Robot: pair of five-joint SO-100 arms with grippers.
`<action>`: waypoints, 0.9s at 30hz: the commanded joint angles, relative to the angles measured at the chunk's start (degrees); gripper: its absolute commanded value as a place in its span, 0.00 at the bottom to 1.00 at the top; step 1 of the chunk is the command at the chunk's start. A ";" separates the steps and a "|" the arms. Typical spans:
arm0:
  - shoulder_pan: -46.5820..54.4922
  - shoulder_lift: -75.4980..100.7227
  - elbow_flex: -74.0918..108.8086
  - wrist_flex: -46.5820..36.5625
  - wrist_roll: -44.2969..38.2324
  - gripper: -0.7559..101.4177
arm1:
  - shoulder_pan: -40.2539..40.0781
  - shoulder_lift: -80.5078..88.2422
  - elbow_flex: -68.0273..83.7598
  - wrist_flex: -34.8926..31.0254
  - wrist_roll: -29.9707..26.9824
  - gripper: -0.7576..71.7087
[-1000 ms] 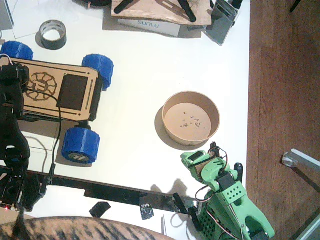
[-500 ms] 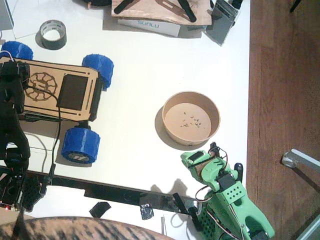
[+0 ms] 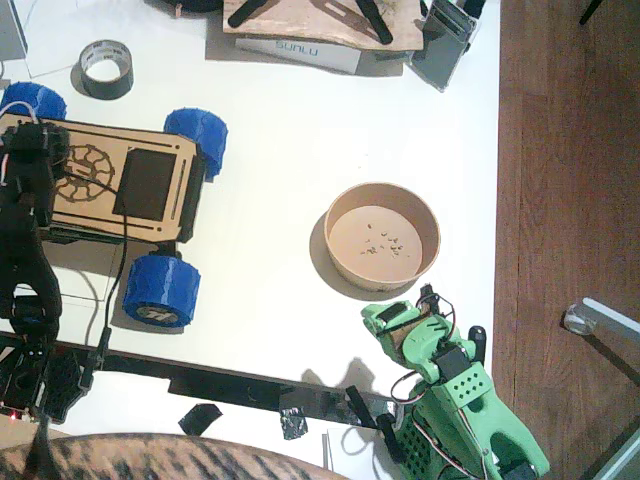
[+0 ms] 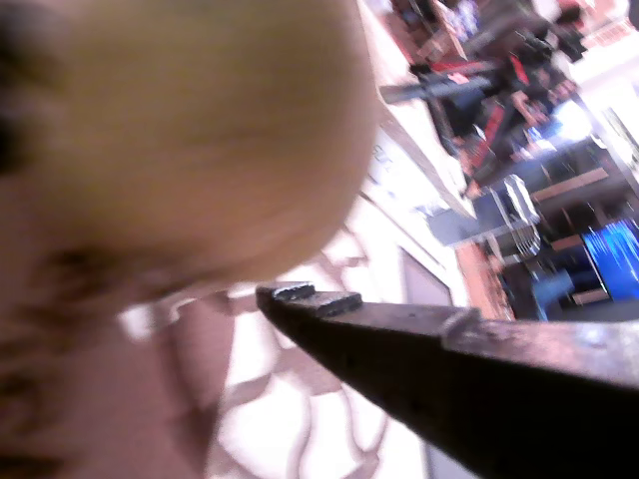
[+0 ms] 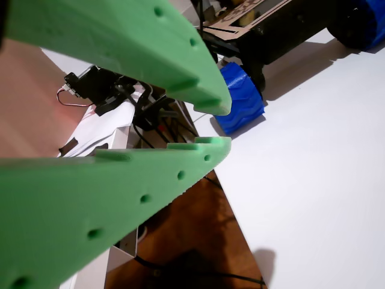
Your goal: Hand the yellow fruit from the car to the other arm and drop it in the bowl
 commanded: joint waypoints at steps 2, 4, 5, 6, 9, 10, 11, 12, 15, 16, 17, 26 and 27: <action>0.18 0.44 -2.72 -0.79 0.70 0.44 | -0.09 0.18 -2.64 -0.09 -0.70 0.01; 0.18 0.26 -2.72 -0.88 0.70 0.43 | -0.09 0.18 -2.64 -0.09 -0.70 0.01; 0.18 0.26 -2.72 -0.97 0.70 0.42 | -0.09 0.18 -2.64 -0.09 -0.70 0.01; 0.18 0.26 -2.72 -0.97 0.70 0.40 | -0.09 0.18 -2.64 -0.09 -0.70 0.01; 0.09 0.26 -2.72 -0.97 0.70 0.27 | -0.09 0.18 -2.64 -0.09 -0.70 0.01; 0.09 0.26 -2.72 -0.97 0.70 0.24 | -0.09 0.18 -2.64 -0.09 -0.70 0.01; 0.09 0.26 -2.72 -0.97 0.70 0.22 | -0.09 0.18 -2.64 -0.09 -0.70 0.01; 0.00 0.26 -2.72 -0.97 0.70 0.21 | -0.09 0.18 -2.64 -0.09 -0.70 0.01; -0.18 0.18 -2.72 -0.70 0.70 0.22 | -0.09 0.18 -2.64 -0.09 -0.70 0.01; -0.35 0.18 -2.72 -0.53 0.70 0.22 | -0.09 0.18 -2.64 -0.09 -0.70 0.01; -0.53 0.18 -2.64 -0.18 0.70 0.23 | -0.09 0.18 -2.64 -0.09 -0.70 0.01; -2.46 1.32 -2.55 3.25 0.26 0.27 | 0.00 0.18 -2.64 -0.09 -0.79 0.01; -2.81 1.49 -2.55 3.25 0.44 0.27 | 0.00 0.18 -2.64 -0.09 -0.79 0.01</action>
